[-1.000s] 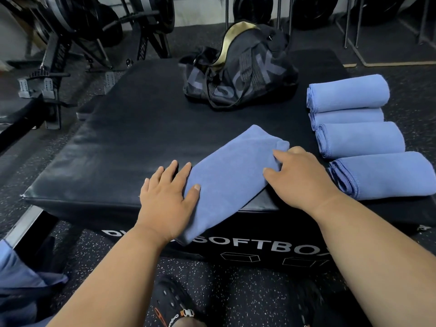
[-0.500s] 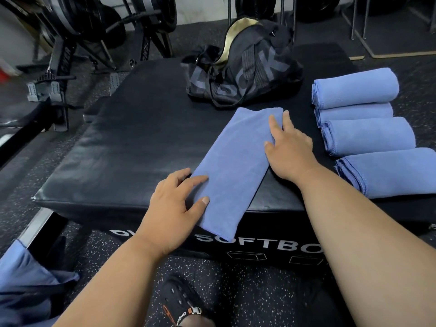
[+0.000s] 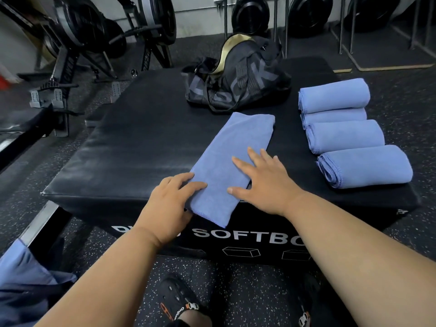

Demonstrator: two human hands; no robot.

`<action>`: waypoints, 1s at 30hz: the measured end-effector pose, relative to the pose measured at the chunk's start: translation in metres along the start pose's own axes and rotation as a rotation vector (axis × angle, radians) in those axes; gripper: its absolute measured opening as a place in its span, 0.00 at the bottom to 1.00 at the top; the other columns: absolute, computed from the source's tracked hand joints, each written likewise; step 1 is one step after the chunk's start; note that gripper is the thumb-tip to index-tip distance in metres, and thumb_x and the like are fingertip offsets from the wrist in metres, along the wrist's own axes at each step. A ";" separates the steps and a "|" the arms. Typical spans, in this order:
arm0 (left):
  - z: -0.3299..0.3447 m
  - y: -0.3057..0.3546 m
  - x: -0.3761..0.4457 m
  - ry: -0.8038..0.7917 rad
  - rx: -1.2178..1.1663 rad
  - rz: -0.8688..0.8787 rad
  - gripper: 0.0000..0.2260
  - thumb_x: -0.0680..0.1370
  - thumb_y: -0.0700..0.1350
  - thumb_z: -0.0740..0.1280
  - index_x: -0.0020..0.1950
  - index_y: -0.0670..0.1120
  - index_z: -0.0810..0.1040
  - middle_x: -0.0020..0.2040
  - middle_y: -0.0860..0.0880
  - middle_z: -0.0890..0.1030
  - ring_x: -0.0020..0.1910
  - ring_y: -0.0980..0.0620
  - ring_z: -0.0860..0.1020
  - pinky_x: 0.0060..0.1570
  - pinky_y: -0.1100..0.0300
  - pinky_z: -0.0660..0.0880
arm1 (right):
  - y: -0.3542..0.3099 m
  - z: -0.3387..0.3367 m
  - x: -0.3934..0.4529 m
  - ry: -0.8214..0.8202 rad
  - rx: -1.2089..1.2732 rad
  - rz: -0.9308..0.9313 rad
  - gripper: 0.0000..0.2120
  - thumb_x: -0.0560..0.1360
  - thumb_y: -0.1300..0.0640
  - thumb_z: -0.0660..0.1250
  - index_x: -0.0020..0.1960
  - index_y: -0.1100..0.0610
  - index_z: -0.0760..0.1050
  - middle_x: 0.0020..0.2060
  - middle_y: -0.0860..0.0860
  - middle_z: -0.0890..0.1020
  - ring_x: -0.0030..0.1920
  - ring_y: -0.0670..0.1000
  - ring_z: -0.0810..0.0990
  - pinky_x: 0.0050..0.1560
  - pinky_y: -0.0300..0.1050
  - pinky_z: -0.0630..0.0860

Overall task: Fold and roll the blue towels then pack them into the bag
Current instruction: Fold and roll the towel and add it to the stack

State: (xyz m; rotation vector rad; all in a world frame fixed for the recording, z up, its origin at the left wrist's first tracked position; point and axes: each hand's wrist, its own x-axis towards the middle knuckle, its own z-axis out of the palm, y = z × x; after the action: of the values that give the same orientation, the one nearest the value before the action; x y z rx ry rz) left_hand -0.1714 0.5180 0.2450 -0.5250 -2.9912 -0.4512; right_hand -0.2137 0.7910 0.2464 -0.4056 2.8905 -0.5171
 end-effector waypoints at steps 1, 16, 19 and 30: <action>0.000 0.001 0.000 0.014 0.014 0.006 0.32 0.70 0.37 0.76 0.72 0.57 0.78 0.75 0.50 0.74 0.67 0.43 0.74 0.67 0.49 0.73 | -0.001 0.002 -0.004 -0.010 0.000 -0.003 0.43 0.76 0.23 0.56 0.85 0.36 0.47 0.85 0.50 0.41 0.84 0.56 0.36 0.83 0.61 0.37; -0.035 0.055 -0.015 0.035 -0.236 -0.093 0.06 0.82 0.46 0.67 0.49 0.54 0.84 0.45 0.61 0.83 0.48 0.57 0.80 0.50 0.61 0.75 | -0.004 0.006 -0.044 0.023 -0.018 -0.372 0.57 0.66 0.33 0.77 0.84 0.34 0.44 0.85 0.52 0.53 0.84 0.54 0.49 0.83 0.51 0.46; -0.034 0.074 -0.012 0.052 -0.305 -0.224 0.11 0.83 0.52 0.66 0.41 0.51 0.77 0.37 0.56 0.79 0.38 0.54 0.75 0.41 0.55 0.74 | 0.003 0.003 -0.048 0.107 0.070 -0.370 0.54 0.67 0.36 0.77 0.84 0.35 0.49 0.82 0.50 0.61 0.81 0.52 0.58 0.81 0.52 0.56; -0.021 0.113 -0.004 -0.013 -0.512 -0.270 0.15 0.83 0.56 0.69 0.43 0.47 0.78 0.33 0.55 0.73 0.34 0.57 0.68 0.38 0.57 0.69 | 0.033 -0.025 -0.075 0.357 0.328 -0.357 0.09 0.73 0.54 0.68 0.51 0.45 0.81 0.44 0.42 0.81 0.45 0.46 0.78 0.47 0.45 0.75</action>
State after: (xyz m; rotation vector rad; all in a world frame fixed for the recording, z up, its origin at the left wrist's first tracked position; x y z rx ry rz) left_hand -0.1288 0.6117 0.2953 -0.1425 -2.9529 -1.2539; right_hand -0.1558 0.8513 0.2672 -0.8567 2.9821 -1.2124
